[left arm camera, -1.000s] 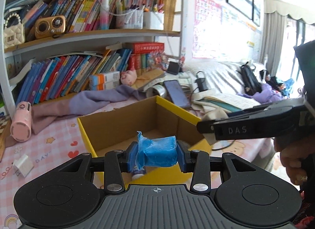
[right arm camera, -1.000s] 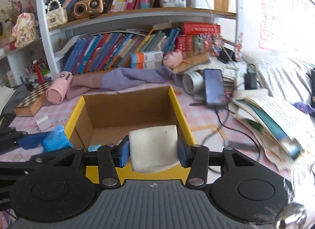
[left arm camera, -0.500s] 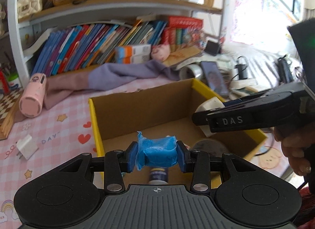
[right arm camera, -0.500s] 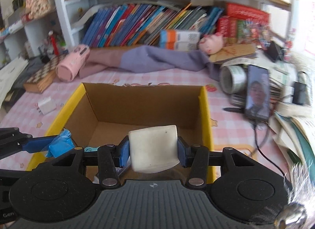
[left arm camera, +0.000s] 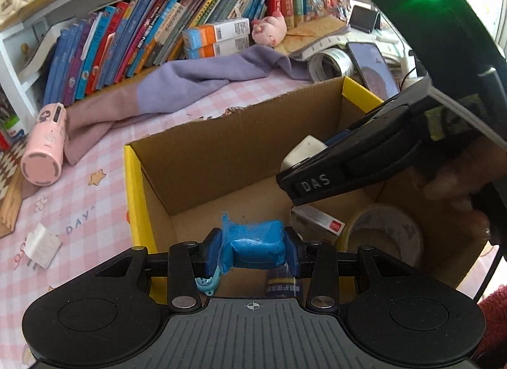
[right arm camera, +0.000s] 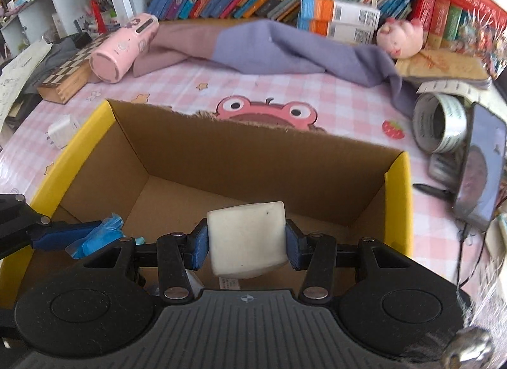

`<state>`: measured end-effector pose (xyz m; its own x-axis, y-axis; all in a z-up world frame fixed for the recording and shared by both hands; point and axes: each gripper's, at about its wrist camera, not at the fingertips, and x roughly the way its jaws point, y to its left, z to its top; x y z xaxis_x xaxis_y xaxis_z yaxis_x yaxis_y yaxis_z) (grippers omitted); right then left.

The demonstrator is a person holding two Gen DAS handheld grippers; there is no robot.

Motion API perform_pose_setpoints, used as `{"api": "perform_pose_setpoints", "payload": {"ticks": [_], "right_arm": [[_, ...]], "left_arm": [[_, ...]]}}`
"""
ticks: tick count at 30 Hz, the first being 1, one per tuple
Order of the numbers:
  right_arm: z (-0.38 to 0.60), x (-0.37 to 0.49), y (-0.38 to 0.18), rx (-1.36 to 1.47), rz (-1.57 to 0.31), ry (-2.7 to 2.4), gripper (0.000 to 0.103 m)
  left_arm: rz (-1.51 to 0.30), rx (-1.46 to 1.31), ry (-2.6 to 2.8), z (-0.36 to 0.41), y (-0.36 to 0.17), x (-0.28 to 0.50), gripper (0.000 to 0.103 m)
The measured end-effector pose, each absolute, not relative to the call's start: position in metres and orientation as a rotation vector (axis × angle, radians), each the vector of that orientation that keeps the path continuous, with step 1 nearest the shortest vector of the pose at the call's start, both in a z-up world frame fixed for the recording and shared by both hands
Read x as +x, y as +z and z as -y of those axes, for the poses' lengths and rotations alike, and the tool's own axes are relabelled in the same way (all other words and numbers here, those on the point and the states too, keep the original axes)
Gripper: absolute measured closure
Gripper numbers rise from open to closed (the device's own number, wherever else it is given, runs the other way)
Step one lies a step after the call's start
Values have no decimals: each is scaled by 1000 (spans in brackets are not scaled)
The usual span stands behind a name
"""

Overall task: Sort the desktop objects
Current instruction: 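Open the right tool to drop the sponge block while the left tool drops the eraser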

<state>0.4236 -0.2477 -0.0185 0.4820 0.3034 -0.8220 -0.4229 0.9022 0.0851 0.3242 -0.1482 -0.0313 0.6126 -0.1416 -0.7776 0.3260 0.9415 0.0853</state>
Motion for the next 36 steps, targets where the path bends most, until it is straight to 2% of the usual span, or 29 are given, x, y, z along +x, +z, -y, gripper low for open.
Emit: {"api": "perform_pose_setpoints", "payload": {"ticks": [10, 12, 14, 17, 26, 36], "right_arm": [[250, 427, -21, -88, -1010, 472, 56], [252, 427, -20, -77, -1002, 473, 54], [253, 425, -18, -74, -983, 474, 49], [253, 421, -13, -76, -948, 481, 46], [258, 396, 3, -30, -877, 483, 44], [262, 367, 27, -44, -765, 468, 43]], "left_arm": [[-879, 231, -268, 152, -34, 325, 60], [-870, 234, -264, 151, -32, 325, 46], [-856, 227, -265, 150, -29, 323, 42], [-841, 226, -259, 149, -26, 319, 42], [-774, 215, -250, 144, -6, 301, 41], [-707, 202, -213, 127, 15, 272, 35]]}}
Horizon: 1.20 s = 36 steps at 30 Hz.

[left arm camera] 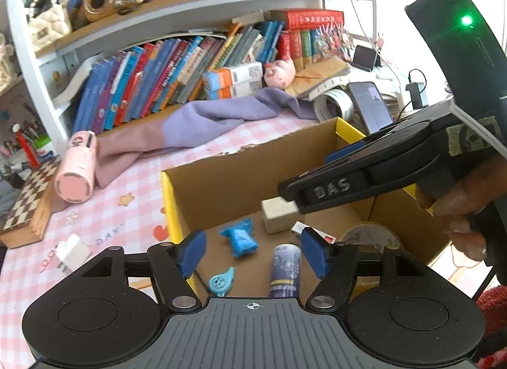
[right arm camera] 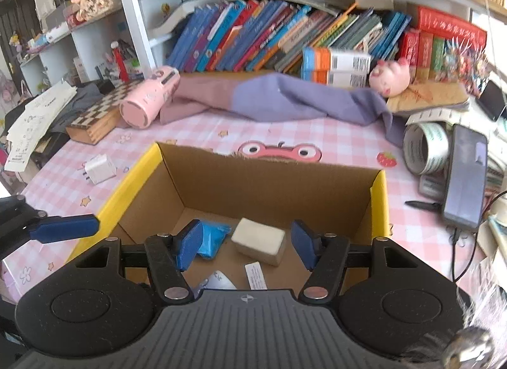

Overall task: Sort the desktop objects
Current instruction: 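Open the right tool to drop the sponge block while the left tool drops the eraser, then withdraw both open tools from the box toward the white charger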

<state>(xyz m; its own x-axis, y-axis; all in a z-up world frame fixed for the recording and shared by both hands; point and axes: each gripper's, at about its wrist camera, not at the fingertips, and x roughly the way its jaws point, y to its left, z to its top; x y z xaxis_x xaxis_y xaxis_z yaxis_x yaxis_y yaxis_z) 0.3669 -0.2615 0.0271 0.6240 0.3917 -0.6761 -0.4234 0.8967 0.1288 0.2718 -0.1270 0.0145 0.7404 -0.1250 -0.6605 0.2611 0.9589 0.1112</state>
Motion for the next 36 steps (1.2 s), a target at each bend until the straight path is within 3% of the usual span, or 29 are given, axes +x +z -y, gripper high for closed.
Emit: {"api": "perform_pose_setpoints", "payload": {"ticks": [16, 29, 36], "right_arm": [[253, 293, 45, -144, -537, 325, 41], [226, 230, 45, -96, -554, 186, 40], [210, 192, 39, -75, -591, 120, 38]], "left_arm": [[-563, 73, -134, 83, 26, 224, 35], [-560, 64, -192, 38, 26, 178, 34], [-584, 29, -200, 8, 22, 155, 27]]}}
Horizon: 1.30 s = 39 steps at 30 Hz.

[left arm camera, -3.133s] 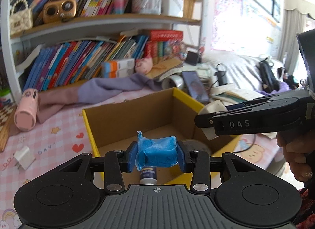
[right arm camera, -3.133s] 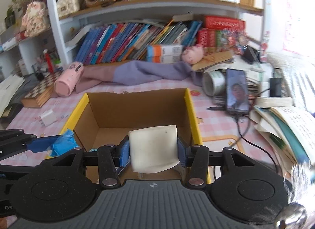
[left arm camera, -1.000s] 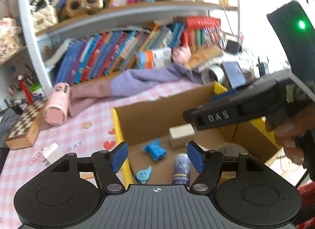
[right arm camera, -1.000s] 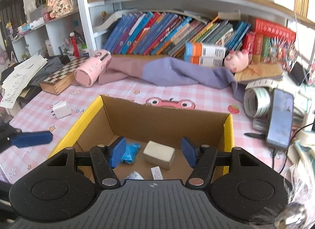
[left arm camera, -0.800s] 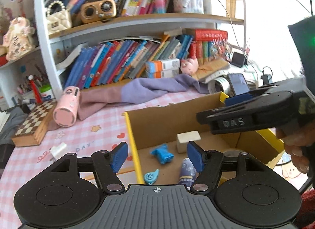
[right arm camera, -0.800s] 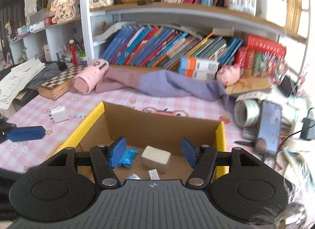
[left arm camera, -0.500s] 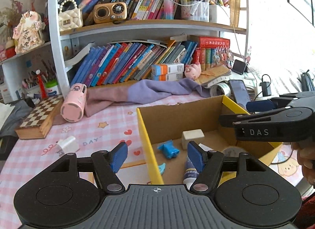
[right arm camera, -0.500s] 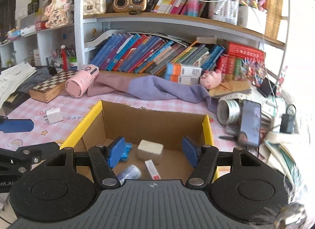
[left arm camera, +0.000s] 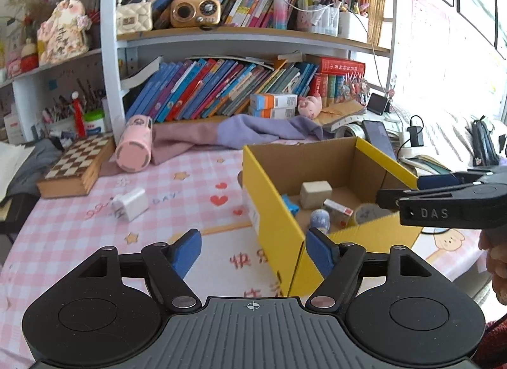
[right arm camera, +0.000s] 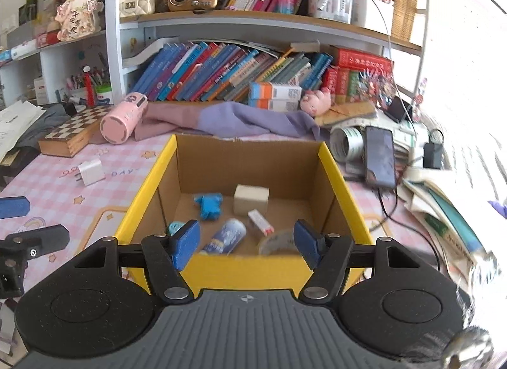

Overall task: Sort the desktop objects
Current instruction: 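Withdraw both open tools from the box toward the white charger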

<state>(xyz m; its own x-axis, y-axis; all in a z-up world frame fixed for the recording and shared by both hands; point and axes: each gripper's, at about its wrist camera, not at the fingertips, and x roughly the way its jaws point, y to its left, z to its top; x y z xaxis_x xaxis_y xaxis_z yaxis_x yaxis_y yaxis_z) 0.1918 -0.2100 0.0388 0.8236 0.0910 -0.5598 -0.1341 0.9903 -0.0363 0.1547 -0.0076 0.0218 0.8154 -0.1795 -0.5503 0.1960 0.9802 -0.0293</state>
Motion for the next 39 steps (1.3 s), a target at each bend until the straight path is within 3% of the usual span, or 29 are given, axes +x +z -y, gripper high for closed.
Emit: {"api": "perform_pose_setpoints", "payload": {"ticks": [4, 22, 39], "right_arm": [[199, 172, 33, -65, -621, 99, 37], [146, 120, 0, -7, -789, 135, 32], [96, 118, 0, -77, -799, 254, 32]], "left_arm": [[-608, 38, -220, -3, 16, 141, 21], [-727, 76, -250, -48, -11, 97, 19], [-725, 38, -165, -88, -11, 83, 14]]}}
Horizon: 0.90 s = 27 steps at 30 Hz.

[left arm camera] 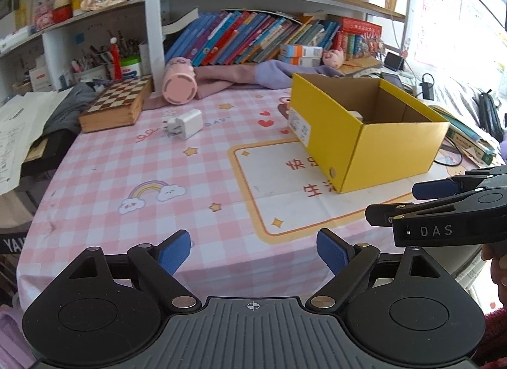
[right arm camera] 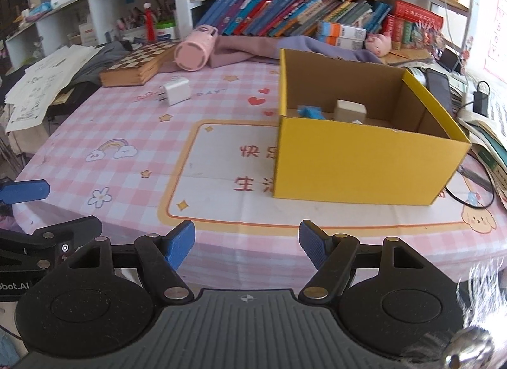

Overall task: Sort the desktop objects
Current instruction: 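Withdraw both open tools from the box toward the white charger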

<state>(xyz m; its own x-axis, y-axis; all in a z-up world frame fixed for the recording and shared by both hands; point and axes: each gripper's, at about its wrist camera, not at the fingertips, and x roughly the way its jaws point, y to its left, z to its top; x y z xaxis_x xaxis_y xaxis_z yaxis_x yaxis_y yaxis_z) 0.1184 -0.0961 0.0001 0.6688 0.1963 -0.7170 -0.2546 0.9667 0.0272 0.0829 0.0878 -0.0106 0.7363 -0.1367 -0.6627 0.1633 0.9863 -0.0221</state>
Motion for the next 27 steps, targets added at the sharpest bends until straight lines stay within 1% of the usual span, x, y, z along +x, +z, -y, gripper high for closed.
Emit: {"api": "perform_pose_setpoints", "payload": {"ticks": [17, 27], "right_arm": [[44, 130, 2, -167, -805, 382, 32], [14, 151, -4, -219, -814, 472, 32]], "left_arm": [[-719, -39, -41, -134, -10, 78, 14], [-724, -72, 41, -157, -14, 91, 14]]}}
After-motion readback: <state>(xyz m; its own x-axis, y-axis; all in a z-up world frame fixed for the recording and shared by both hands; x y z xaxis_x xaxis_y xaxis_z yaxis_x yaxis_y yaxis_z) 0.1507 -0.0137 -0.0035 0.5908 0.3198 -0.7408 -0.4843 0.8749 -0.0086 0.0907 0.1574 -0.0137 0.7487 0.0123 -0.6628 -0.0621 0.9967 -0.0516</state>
